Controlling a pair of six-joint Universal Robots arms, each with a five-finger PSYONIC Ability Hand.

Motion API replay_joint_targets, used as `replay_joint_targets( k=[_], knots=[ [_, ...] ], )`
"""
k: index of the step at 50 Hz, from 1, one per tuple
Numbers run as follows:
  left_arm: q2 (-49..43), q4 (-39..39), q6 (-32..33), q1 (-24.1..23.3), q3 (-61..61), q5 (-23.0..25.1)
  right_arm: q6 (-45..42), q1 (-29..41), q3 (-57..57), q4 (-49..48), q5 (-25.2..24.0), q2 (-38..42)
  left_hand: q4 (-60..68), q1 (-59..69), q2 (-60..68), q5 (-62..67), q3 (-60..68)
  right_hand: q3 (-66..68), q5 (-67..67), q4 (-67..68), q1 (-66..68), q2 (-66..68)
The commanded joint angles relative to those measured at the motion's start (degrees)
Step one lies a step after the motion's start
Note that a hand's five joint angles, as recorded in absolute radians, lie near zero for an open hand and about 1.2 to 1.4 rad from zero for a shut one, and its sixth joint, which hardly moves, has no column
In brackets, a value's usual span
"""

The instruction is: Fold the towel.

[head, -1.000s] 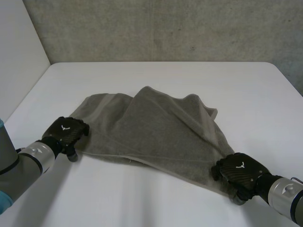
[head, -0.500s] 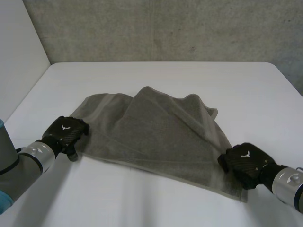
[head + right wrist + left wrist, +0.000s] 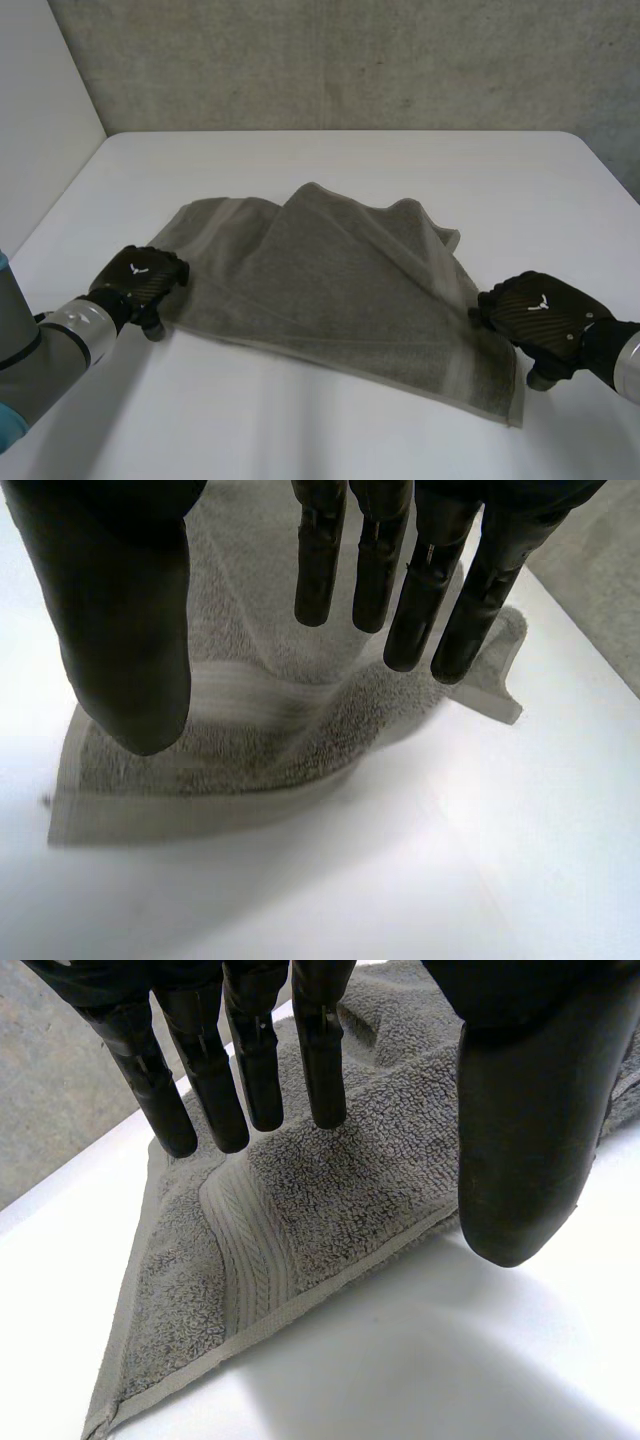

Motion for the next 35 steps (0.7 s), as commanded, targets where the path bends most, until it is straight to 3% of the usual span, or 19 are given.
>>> replay_joint_targets(
  k=[1, 14, 28, 35],
  knots=[
    [0.0, 0.0, 0.0, 0.0, 0.0, 0.07, -6.96, -1.89, -0.29, 2.73, -2.52, 4.93, -1.04, -0.98, -0.8, 0.41, -1.25, -2.68, -0.93, -2.85, -2.15, -2.5],
    [0.0, 0.09, 0.0, 0.09, -0.53, 0.07, -20.13, -6.98, 0.33, 8.01, -10.25, 13.36, -1.04, -0.98, -0.8, 0.41, -1.25, 2.69, 4.43, 2.51, 3.22, 2.86],
    [-0.09, 0.09, 0.0, 0.0, -0.61, 0.07, -21.63, -8.04, 0.42, 7.57, -10.96, 14.95, -1.04, -0.98, -0.8, 0.41, -1.25, 3.71, 5.46, 3.54, 4.25, 3.89],
    [-0.09, 0.09, 0.0, 0.0, -0.7, -0.02, -26.45, -10.85, 0.85, 8.27, -10.69, 16.44, -1.04, -0.98, -0.8, 0.41, -1.25, 2.88, 4.62, 2.7, 3.41, 3.05]
  ],
)
